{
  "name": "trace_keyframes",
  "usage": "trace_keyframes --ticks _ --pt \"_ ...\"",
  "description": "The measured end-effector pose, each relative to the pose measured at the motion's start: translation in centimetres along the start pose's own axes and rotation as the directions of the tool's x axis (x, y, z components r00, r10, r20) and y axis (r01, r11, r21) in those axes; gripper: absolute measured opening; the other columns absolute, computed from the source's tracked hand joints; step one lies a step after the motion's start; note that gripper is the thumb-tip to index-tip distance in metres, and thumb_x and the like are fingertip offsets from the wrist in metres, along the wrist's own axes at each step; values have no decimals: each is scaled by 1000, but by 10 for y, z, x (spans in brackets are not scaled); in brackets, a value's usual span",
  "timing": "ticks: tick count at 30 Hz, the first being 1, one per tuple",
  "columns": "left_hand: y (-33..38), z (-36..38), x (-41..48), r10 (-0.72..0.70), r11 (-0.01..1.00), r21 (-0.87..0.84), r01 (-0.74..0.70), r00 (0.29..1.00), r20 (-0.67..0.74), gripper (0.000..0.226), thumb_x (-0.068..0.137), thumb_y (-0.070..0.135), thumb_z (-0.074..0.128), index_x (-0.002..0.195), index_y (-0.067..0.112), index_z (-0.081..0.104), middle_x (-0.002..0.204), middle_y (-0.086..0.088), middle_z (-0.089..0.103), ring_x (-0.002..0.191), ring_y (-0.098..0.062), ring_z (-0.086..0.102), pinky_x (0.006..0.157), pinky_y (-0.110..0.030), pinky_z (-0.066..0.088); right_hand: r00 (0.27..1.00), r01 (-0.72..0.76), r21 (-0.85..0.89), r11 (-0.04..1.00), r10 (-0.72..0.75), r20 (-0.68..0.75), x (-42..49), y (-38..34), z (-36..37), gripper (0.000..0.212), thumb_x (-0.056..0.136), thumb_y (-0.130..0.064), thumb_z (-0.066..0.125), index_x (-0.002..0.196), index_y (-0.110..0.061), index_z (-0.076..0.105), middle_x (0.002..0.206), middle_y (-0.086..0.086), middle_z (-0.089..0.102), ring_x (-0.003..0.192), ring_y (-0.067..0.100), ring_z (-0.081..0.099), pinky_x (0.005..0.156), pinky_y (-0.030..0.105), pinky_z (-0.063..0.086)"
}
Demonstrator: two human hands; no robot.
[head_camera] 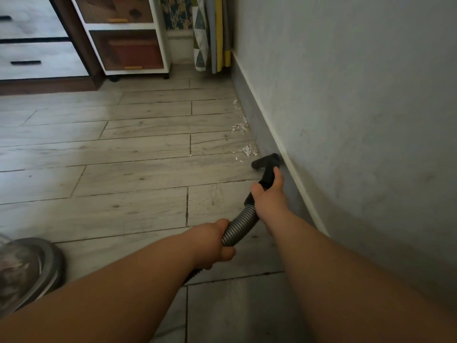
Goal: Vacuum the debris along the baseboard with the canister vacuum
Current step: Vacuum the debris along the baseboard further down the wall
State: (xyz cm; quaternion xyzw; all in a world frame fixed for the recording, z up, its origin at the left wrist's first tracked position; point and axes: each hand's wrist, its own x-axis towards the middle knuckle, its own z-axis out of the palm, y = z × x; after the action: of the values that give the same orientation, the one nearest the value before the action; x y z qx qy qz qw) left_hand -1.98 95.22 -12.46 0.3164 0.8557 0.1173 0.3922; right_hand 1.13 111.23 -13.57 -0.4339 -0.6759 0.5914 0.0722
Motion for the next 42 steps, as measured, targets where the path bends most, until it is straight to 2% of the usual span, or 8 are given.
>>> trace_keyframes --ticks 8,13,20,24,28,33,39,42 --pt "-3 -8 -12 -49 997 51 52 997 -54 55 90 35 60 136 21 34 112 -9 58 84 -22 64 73 -34 59 999 6 118 993 -12 51 -1 -4 16 73 99 -23 46 152 -47 1 117 3 42 86 22 57 80 46 56" --pt "-4 -10 -11 -68 996 52 74 992 -104 56 90 38 60 136 21 34 110 -7 57 78 -20 64 71 -33 59 997 -1 131 991 -9 82 2 -13 22 73 99 -23 47 151 -47 2 140 11 42 95 27 57 86 51 55" --pt "-4 -9 -12 -50 998 40 56 990 -131 55 90 38 59 135 20 34 108 -7 58 72 -17 61 68 -30 58 986 -17 80 997 3 165 6 -22 21 73 98 -24 48 150 -49 3 124 7 43 100 31 59 85 53 56" --pt "-9 -8 -16 -54 999 -4 54 991 -123 53 91 37 59 135 21 34 106 -7 59 70 -19 63 69 -33 59 982 -16 68 998 3 190 4 -20 22 72 98 -25 48 150 -49 5 129 9 47 96 28 60 83 50 57" --pt "-12 -8 -18 -47 999 -3 47 992 -114 55 91 37 58 137 22 33 105 -6 59 70 -19 64 68 -32 59 992 2 10 1000 -3 125 -2 -18 25 70 100 -24 44 152 -45 2 137 13 47 90 24 56 74 42 55" --pt "2 -5 -10 8 1000 20 -5 991 -136 57 91 37 58 140 24 33 109 -6 60 75 -17 61 68 -29 55 999 -37 -35 999 37 2 -1 -21 10 74 99 -21 43 153 -45 -1 129 14 51 77 24 53 55 33 47" --pt "19 9 0 120 992 52 -113 981 -154 77 89 35 60 151 32 13 126 -7 56 101 -21 59 78 -25 46 998 -40 -181 983 29 -59 -6 -22 -17 72 99 -28 44 153 -46 -2 117 12 53 83 27 58 79 46 56" --pt "13 12 1 139 989 76 -129 978 -158 88 89 35 61 152 35 1 128 -7 55 106 -19 57 85 -22 43 998 -35 -168 985 28 -48 -7 -19 -17 73 100 -27 44 153 -45 -2 132 15 51 87 28 57 75 41 54"
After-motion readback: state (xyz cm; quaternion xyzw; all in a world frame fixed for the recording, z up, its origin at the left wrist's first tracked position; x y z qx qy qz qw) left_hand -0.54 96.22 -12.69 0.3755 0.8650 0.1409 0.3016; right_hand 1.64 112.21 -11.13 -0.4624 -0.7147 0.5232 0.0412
